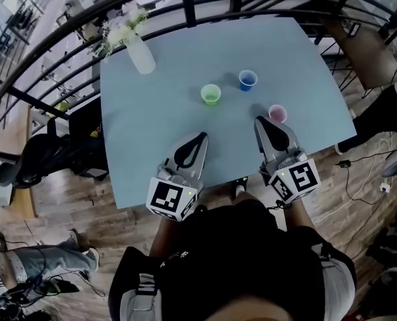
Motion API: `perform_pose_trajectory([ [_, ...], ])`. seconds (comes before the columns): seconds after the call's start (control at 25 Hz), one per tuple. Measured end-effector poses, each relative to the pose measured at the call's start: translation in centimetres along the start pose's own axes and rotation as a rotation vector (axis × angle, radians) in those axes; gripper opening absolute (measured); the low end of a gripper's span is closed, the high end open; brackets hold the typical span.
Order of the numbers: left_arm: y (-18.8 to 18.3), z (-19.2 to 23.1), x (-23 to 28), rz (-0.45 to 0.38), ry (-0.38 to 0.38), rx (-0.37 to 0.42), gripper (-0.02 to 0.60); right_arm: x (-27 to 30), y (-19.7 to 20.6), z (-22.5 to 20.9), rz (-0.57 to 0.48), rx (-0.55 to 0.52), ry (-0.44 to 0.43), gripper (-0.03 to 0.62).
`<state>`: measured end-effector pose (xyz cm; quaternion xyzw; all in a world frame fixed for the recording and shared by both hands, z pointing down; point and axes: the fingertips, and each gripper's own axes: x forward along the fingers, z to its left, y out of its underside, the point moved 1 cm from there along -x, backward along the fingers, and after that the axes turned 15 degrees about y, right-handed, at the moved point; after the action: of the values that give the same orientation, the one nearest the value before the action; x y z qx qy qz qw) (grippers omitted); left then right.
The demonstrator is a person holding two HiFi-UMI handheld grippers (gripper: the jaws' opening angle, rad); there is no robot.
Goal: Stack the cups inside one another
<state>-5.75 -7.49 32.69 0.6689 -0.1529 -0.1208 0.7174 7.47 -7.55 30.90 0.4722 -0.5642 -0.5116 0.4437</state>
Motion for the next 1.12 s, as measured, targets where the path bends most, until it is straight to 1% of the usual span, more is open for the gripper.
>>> perform_pose_trajectory([
  [0.24,-0.1,0.4,2.9,0.023,-0.052,0.0,-0.008,1.6,-0.1,-3.1,0.0,0.009,-0.04,0.012],
  [0.4,-0.7,0.7,5.0,0.005,-0.088,0.012,-0.008,2.5,0.1,-5.0,0.005,0.01,-0.071,0.012],
  [0.64,-0.5,1.2,7.0,0.002,-0.15,0.001,-0.008,3.4,0.1,-7.7,0.009,0.008,-0.107,0.012],
  [0.92,0.2,1.9,9.2,0.016,-0.199,-0.002,-0.008,4.3,0.8,-10.7,0.004,-0.01,-0.126,0.012],
  [1.12,0.7,2.0,10.8,0.015,-0.223,-0.008,-0.008,4.7,2.1,-12.9,0.016,-0.017,-0.134,0.012],
])
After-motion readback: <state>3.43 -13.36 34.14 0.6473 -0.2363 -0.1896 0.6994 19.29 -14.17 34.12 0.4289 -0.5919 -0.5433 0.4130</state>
